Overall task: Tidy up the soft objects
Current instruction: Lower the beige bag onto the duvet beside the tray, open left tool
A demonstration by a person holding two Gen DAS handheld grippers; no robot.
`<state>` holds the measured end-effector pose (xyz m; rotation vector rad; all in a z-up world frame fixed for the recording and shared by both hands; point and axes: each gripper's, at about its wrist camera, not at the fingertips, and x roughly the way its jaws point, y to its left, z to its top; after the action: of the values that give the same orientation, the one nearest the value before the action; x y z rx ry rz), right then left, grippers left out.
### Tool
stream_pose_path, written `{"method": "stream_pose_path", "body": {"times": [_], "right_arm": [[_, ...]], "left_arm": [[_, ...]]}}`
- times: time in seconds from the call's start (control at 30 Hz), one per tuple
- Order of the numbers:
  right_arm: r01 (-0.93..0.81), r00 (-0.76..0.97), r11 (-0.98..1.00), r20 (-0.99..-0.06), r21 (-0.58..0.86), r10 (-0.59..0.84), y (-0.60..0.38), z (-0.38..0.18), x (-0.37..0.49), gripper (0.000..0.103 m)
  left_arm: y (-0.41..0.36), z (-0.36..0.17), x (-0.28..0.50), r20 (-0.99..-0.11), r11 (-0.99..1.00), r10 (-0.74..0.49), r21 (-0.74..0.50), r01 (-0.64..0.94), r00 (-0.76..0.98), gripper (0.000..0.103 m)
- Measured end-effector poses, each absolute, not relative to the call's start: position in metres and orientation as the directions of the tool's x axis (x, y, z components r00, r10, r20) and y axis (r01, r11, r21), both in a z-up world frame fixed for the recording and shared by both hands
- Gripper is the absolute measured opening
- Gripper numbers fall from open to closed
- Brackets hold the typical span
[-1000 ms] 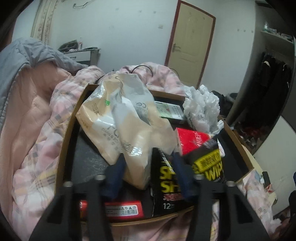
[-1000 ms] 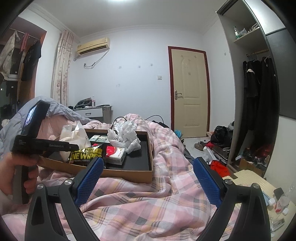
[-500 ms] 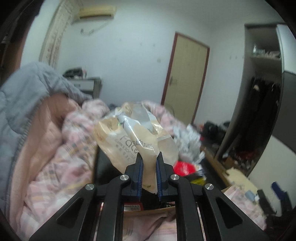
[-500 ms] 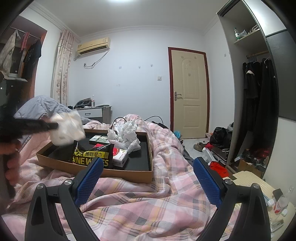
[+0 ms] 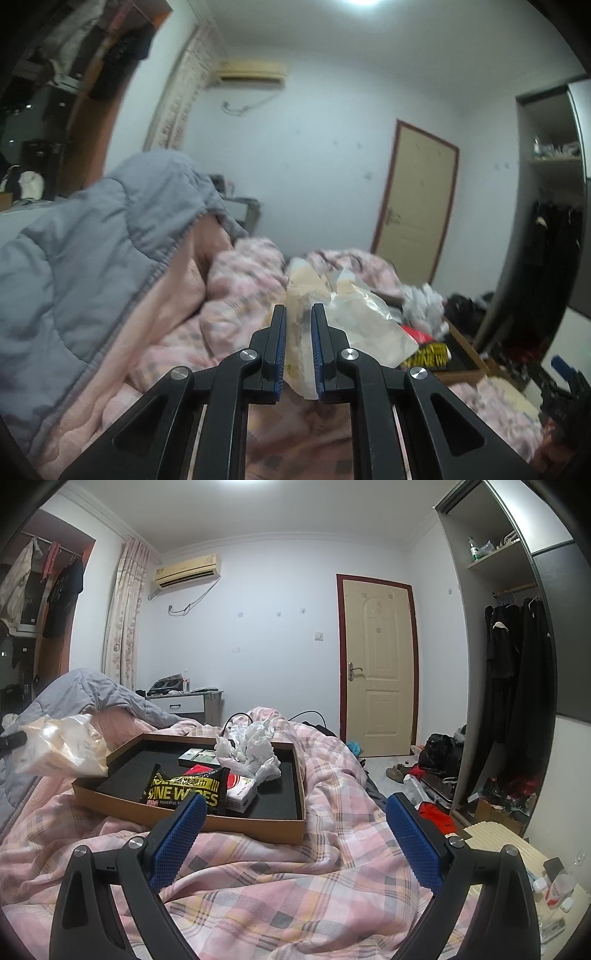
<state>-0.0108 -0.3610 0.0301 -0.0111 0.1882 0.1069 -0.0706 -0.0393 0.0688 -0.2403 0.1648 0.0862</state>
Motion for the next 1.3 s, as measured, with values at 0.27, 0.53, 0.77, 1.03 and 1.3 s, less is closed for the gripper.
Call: {"method": "stream_pose_path", "body": {"times": [0.27,0.53,0.77,1.03,1.3], "right_arm": [[-0.108,0.976,0.994,-0.188,-0.003,0.105,-0.361,0.03,-0.01,0.097],[-0.11,0.976,0.994,-0.19,-0.004,0.107,-0.361,0.029,-0.01,0.097],[-0.13,0.971,0.991,-0.203,-0.006,0.126,-0.36,0.031,-0.008,0.097],[-0.217,0.945,0.976,-0.25,0.004,0.211,-0.348,0.083,0.027,0.097],[-0.254,0.792,0.96,-0.544,0.121,0.278,-0.305,0.051,0.109,0.097]], "left_arm": [[-0.027,0.071,-0.081,-0.151,0.946,0.135,-0.276,-0.173,0.979,0.009],[-0.046,0.058,-0.077,-0.169,0.937,0.036,-0.337,-0.092,0.985,0.009],[-0.098,0.042,-0.058,-0.251,0.971,-0.08,-0.237,0.019,0.965,0.01],[-0.095,0.04,-0.057,-0.242,0.963,-0.103,-0.269,0.036,0.965,0.09],[-0.101,0.04,-0.061,-0.217,0.967,-0.124,-0.245,0.069,0.968,0.092]]}}
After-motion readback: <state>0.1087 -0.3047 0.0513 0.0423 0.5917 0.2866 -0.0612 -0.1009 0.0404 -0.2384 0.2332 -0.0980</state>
